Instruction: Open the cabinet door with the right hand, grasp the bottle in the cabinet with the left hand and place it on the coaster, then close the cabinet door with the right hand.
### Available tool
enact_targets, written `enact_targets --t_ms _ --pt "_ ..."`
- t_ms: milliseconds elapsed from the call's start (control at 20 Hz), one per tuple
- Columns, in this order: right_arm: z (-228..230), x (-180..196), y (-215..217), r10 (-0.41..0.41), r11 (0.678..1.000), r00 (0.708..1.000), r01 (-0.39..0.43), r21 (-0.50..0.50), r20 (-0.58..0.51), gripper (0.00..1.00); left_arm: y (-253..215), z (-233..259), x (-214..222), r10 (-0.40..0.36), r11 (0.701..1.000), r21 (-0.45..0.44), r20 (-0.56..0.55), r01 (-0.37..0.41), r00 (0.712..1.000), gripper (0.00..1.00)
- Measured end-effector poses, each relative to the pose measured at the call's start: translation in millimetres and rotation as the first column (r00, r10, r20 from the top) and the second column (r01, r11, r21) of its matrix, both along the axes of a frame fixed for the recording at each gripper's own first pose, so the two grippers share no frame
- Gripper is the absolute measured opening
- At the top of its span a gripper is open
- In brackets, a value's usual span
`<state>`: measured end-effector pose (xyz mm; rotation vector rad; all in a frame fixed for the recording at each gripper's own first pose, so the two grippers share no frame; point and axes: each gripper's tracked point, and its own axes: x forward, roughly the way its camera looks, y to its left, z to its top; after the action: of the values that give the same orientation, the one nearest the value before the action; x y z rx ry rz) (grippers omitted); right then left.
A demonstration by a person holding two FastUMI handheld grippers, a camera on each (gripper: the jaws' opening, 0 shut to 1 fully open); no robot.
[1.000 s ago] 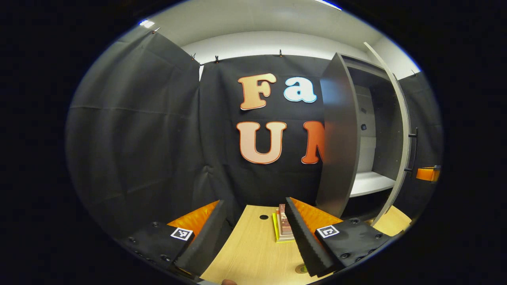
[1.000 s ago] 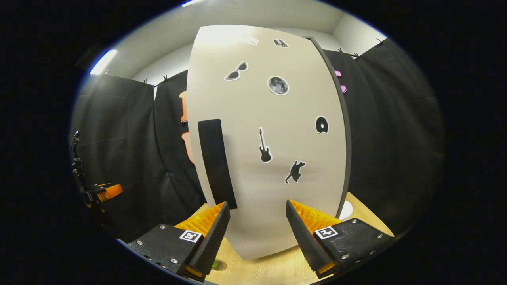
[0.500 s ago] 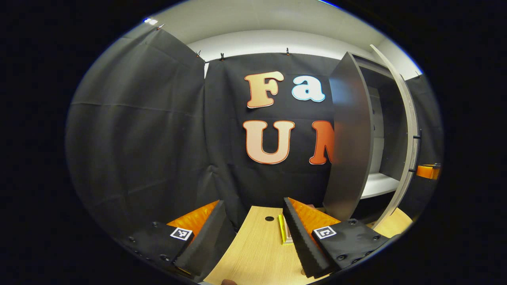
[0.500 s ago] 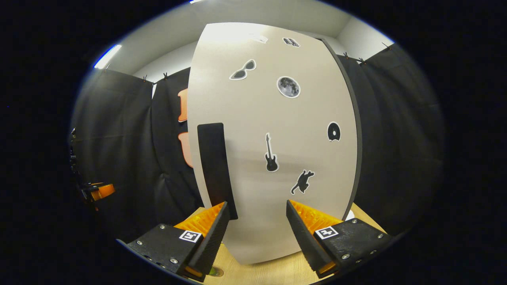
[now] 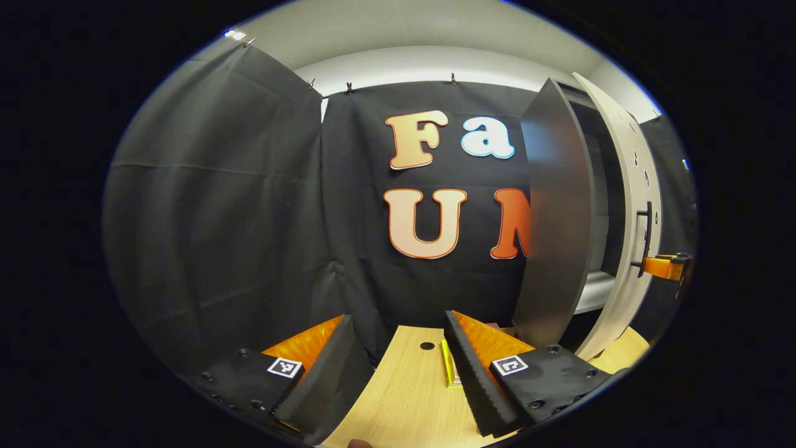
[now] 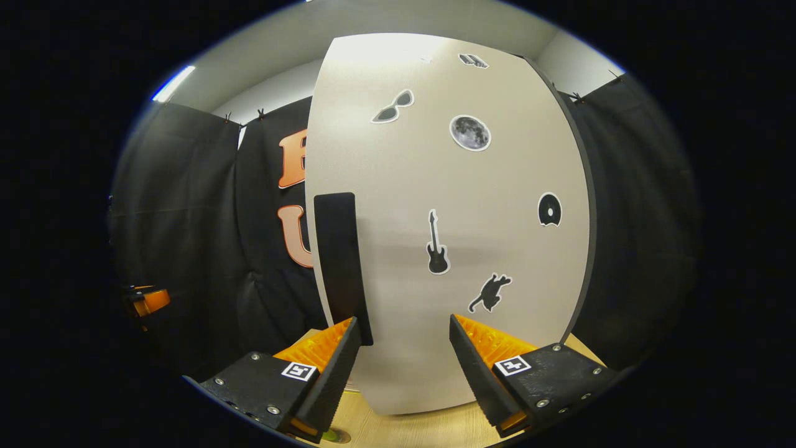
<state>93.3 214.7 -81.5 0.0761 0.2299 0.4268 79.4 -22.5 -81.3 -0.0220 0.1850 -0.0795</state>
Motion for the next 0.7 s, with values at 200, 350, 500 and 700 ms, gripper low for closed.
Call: enact_targets --t_ms 200,350,500,700 --pt "0 8 6 -0.015 1.0 1.0 0.015 -0.008 0.007 0.89 6 -1 4 0.013 1.0 0.009 0.001 -0.013 1.0 0.95" --pt "0 9 7 -0.026 1.0 1.0 0.027 -0.016 0.012 0.89 13 -2 7 0.027 0.999 0.019 0.0 -0.027 1.0 0.95" --pt "1 12 10 -0.036 0.999 0.999 0.037 -0.026 0.016 0.89 18 -3 9 0.037 0.999 0.016 -0.004 -0.037 0.999 0.95" --pt "0 17 12 -0.051 0.998 0.999 0.052 -0.038 0.019 0.89 23 -3 12 0.043 0.999 0.02 -0.009 -0.043 0.999 0.95"
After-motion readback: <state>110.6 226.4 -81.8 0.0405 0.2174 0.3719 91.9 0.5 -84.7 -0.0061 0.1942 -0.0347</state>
